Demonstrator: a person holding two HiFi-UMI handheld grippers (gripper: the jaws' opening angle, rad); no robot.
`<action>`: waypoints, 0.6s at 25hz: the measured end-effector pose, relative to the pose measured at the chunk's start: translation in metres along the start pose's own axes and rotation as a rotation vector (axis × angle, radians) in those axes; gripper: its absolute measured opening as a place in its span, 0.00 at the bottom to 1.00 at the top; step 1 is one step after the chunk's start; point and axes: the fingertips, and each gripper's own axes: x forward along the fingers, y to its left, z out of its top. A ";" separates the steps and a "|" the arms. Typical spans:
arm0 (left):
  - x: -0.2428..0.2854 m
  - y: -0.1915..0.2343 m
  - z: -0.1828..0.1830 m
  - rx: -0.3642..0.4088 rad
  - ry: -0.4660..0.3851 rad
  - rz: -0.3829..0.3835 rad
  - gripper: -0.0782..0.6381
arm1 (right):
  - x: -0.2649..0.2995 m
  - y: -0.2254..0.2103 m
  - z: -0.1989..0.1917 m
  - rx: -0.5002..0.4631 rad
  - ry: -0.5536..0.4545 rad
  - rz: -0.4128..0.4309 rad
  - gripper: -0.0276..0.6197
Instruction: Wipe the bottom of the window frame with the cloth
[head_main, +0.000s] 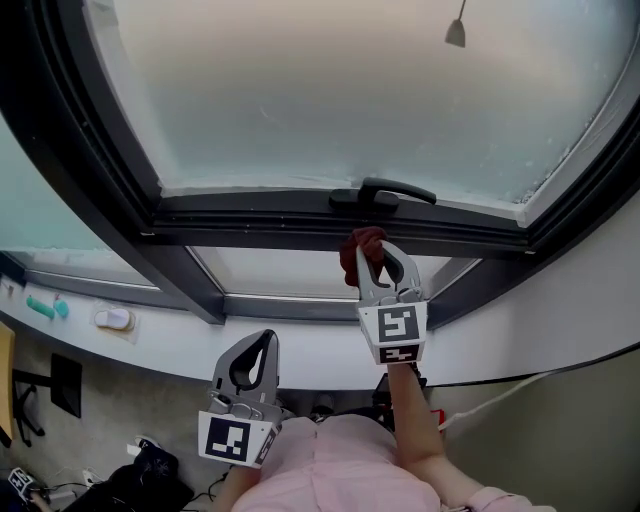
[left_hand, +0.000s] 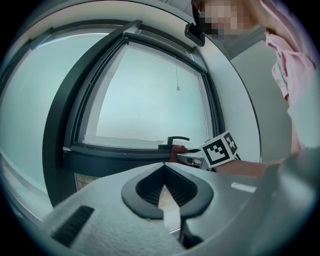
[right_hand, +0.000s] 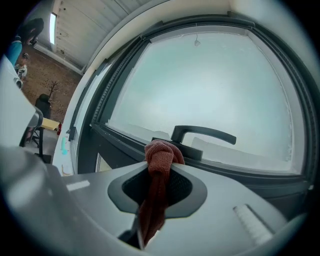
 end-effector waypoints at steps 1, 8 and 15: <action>0.001 -0.001 0.000 0.001 -0.001 -0.007 0.11 | 0.000 0.000 0.000 -0.002 0.000 -0.003 0.14; 0.006 -0.005 0.002 -0.001 -0.010 -0.034 0.11 | 0.000 0.002 -0.001 -0.001 0.012 0.005 0.14; 0.006 -0.005 0.000 -0.007 -0.007 -0.031 0.11 | 0.000 0.002 -0.001 -0.002 0.009 0.015 0.14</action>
